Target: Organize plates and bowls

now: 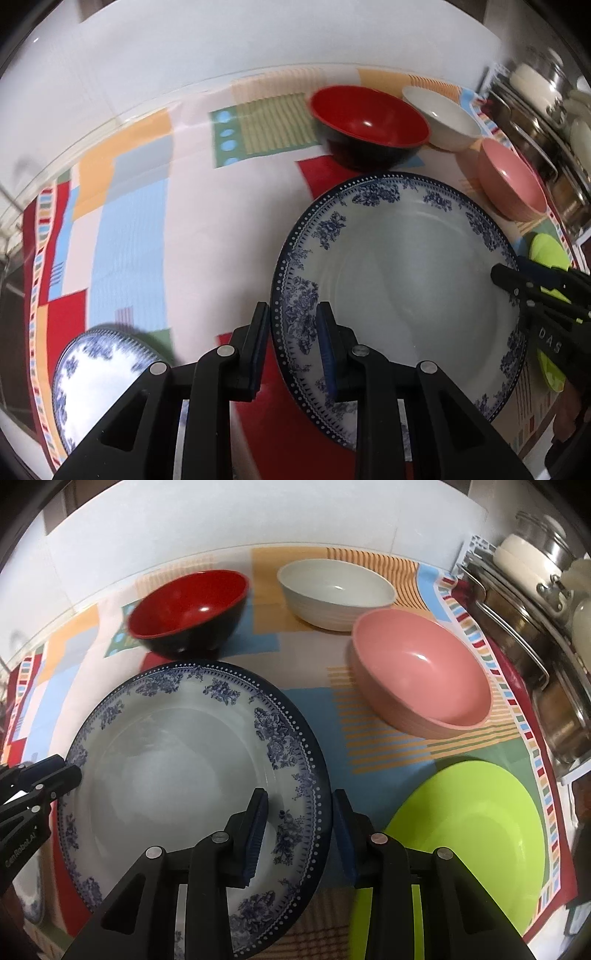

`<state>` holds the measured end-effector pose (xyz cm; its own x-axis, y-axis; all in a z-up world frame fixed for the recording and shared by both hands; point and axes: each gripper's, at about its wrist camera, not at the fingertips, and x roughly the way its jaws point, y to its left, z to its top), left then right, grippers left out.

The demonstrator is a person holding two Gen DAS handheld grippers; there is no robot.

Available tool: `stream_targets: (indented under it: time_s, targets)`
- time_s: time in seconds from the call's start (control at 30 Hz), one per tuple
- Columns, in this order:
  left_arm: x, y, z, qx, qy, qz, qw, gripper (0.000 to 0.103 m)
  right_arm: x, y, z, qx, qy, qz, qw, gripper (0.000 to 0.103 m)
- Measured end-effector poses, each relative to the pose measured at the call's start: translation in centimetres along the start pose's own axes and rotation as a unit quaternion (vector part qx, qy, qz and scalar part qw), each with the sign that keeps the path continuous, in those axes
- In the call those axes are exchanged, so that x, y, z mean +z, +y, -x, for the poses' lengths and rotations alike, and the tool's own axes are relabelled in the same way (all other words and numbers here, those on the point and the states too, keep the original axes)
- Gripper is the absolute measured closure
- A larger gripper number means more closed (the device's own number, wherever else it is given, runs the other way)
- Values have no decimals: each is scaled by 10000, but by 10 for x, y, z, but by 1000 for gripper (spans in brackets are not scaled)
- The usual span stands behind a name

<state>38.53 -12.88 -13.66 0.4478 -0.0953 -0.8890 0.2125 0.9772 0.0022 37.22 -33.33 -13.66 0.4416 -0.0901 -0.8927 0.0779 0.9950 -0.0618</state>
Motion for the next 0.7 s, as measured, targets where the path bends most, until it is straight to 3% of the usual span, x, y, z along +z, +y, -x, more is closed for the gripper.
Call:
stream_targets:
  time_s: [0.33,0.7]
  targets:
    - [-33,59,43,235,-375,705,9965,77,-3,59,37,228,-355,259,9988,67]
    - [-87,135,85,585,-487,1531,9853,77,-20,146,64,544,-450,866,9937,67]
